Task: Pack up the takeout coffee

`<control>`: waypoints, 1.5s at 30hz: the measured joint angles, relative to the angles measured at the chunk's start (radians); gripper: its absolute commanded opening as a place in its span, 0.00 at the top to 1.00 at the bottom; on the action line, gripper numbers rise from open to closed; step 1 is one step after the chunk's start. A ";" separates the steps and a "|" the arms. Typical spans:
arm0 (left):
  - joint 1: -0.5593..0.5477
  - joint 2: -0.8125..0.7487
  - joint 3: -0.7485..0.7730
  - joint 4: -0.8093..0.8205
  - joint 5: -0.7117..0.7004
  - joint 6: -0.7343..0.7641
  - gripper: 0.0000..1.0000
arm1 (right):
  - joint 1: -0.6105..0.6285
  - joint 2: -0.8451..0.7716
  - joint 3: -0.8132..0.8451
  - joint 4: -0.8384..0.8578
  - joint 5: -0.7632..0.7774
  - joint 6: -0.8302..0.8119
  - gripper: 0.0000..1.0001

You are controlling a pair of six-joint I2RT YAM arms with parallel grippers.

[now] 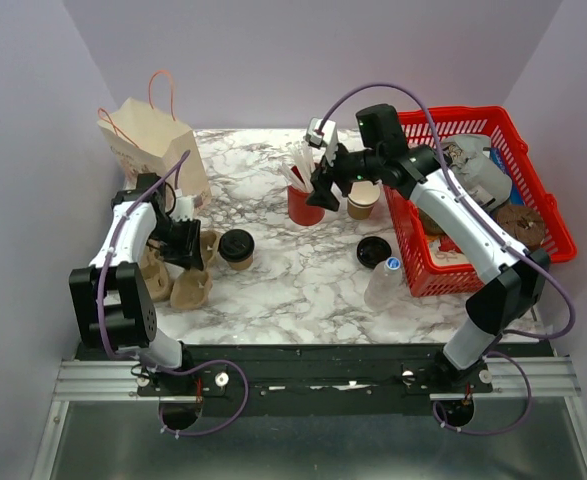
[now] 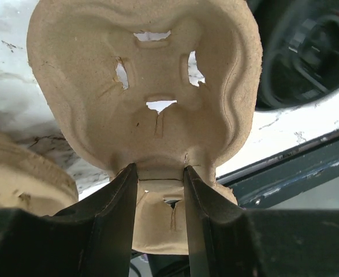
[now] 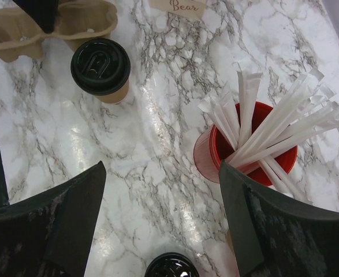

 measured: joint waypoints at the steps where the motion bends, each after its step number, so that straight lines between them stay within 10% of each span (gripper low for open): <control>1: 0.000 0.016 -0.010 0.016 -0.005 -0.013 0.96 | 0.000 -0.006 -0.002 0.001 0.001 0.000 0.12; 20: 0.004 0.101 -0.022 0.112 -0.230 -0.117 0.48 | 0.000 -0.046 -0.062 0.016 0.035 -0.006 0.11; 35: 0.005 -0.034 -0.067 0.110 -0.105 -0.040 0.33 | 0.000 -0.046 -0.062 0.016 0.039 -0.008 0.11; 41: -0.031 -0.119 -0.069 0.099 -0.005 0.043 0.01 | 0.000 -0.046 -0.062 0.016 0.039 -0.008 0.10; 45: -0.105 -0.140 -0.071 0.085 0.054 0.097 0.01 | 0.000 -0.046 -0.062 0.016 0.039 -0.008 0.10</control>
